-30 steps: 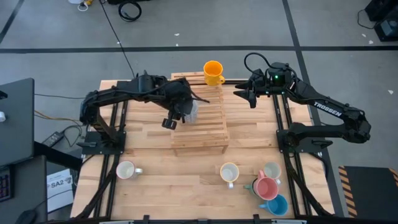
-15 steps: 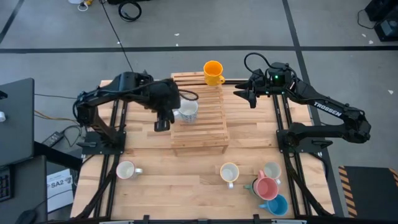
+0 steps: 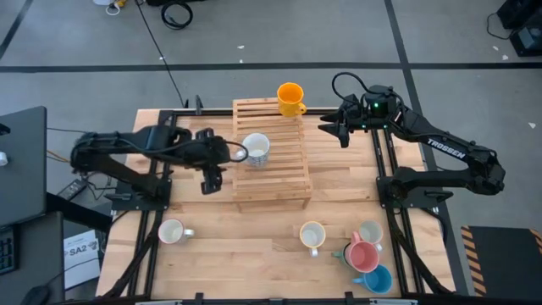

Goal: Place coffee mugs
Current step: Put the left blue cup on the shelf

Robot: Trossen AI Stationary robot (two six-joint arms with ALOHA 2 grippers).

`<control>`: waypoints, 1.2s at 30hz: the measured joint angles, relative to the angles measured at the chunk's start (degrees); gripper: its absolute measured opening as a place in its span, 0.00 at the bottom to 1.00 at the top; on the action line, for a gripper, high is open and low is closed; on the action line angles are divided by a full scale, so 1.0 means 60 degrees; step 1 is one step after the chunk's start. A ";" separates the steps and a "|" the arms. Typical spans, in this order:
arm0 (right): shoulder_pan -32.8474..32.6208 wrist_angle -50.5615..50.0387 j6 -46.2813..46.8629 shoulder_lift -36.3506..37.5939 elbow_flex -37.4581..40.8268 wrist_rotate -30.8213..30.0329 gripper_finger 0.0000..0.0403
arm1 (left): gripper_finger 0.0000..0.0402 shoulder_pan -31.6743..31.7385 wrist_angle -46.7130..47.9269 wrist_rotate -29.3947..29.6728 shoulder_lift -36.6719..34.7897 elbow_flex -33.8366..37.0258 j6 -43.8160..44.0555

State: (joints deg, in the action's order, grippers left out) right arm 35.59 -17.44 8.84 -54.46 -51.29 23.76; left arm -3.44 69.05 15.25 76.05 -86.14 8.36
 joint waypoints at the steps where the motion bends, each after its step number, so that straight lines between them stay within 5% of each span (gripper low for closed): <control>1: 0.0000 0.0002 0.0000 -0.0001 0.0000 0.0002 0.49 | 0.38 0.0004 -0.0453 0.0116 -0.0258 0.0489 0.0002; 14: 0.0000 -0.0038 0.0000 0.0000 0.0001 -0.0002 0.49 | 0.38 0.0195 -0.4681 0.1075 -0.1107 0.4153 0.0259; 24: 0.0000 -0.0042 0.0000 0.0000 0.0001 -0.0002 0.49 | 0.38 0.0296 -0.5684 0.1996 -0.1107 0.4362 0.0502; 36: 0.0000 -0.0048 0.0000 0.0000 0.0001 -0.0002 0.49 | 0.38 0.0280 -0.5797 0.1372 -0.1125 0.4362 0.0506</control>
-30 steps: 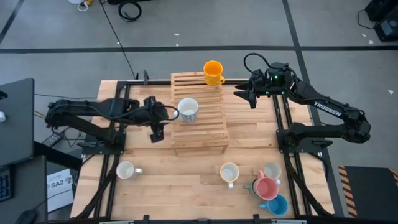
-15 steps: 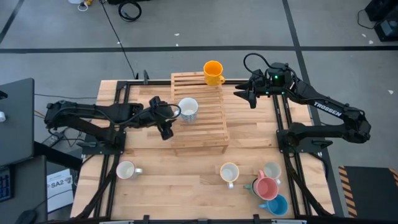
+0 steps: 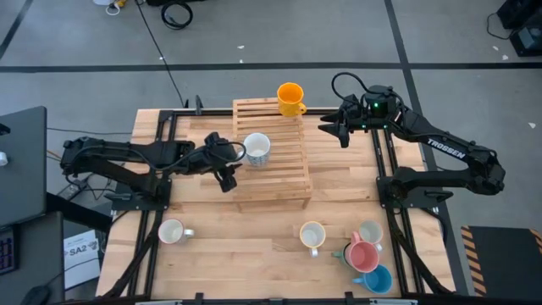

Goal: Place coffee mugs
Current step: Put the left blue cup on the shelf

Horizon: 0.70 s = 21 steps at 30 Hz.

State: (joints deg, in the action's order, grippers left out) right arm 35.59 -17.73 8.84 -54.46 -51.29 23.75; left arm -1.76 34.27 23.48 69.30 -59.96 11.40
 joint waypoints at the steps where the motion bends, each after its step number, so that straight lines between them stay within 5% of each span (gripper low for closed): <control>1: 0.0000 -0.0001 0.0000 0.0000 0.0000 0.0000 0.49 | 0.38 0.0000 -0.0033 -0.0035 0.0001 0.0000 0.0000; 21: 0.0000 -0.0001 0.0000 0.0000 0.0000 0.0000 0.49 | 0.38 0.0004 -0.0335 -0.0363 -0.0001 0.0000 0.0296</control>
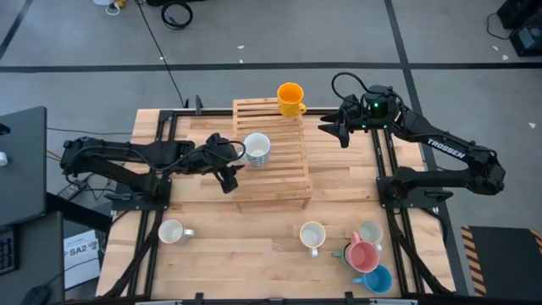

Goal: Place coffee mugs
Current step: Put the left blue cup on the shelf

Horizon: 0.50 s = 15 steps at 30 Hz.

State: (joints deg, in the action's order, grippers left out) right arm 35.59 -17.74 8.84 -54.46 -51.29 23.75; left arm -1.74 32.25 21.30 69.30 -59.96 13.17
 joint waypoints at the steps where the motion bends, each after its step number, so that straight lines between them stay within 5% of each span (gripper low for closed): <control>1: 0.0000 0.0000 0.0000 0.0000 0.0000 0.0000 0.49 | 0.38 0.0000 -0.0059 -0.0004 0.0003 0.0000 0.0010; 15: 0.0000 0.0001 0.0000 0.0000 0.0000 0.0000 0.49 | 0.38 -0.0015 -0.0500 -0.0025 0.0004 0.0000 -0.0068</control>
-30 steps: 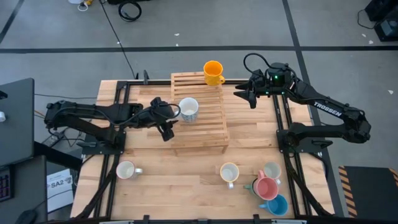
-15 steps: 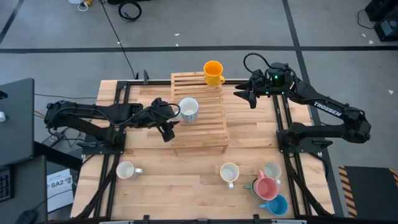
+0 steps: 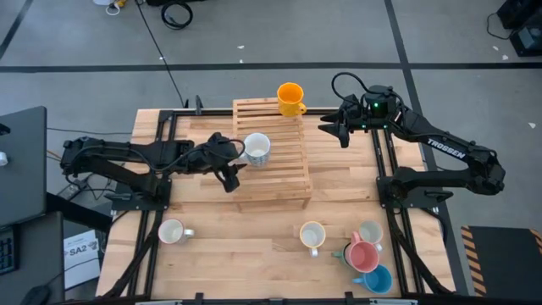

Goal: Place coffee mugs
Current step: Put the left blue cup on the shelf

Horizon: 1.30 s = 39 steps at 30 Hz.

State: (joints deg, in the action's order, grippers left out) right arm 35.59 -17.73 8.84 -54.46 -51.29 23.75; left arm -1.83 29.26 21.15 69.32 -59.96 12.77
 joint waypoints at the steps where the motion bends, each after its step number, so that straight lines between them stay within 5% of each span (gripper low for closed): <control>1: 0.0000 0.0000 0.0000 0.0000 0.0000 0.0000 0.49 | 0.38 0.0000 0.0003 0.0000 0.0000 0.0000 -0.0027; 8: 0.0000 0.0003 0.0000 0.0000 -0.0003 0.0000 0.49 | 0.37 0.0007 0.0014 0.0024 0.0000 0.0000 -0.0064; 15: 0.0000 -0.0001 0.0000 0.0000 0.0000 0.0000 0.49 | 0.25 0.0007 0.0014 0.0056 0.0000 0.0000 -0.0057; 23: 0.0000 0.0003 0.0000 0.0000 0.0000 0.0000 0.49 | 0.18 0.0010 0.0028 0.0903 0.0004 -0.0004 -0.0093; 33: 0.0000 0.0002 0.0003 0.0000 0.0000 0.0000 0.49 | 0.13 0.0642 -0.0699 0.1231 0.0013 -0.0003 -0.2237; 39: 0.0002 0.0001 0.0001 0.0000 0.0000 -0.0004 0.49 | 0.06 0.1718 -0.1052 -0.0152 -0.0076 -0.0007 -0.2446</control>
State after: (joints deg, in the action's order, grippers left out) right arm 35.61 -17.72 8.85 -54.46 -51.29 23.73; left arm 8.48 22.95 20.23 68.86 -60.01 -1.91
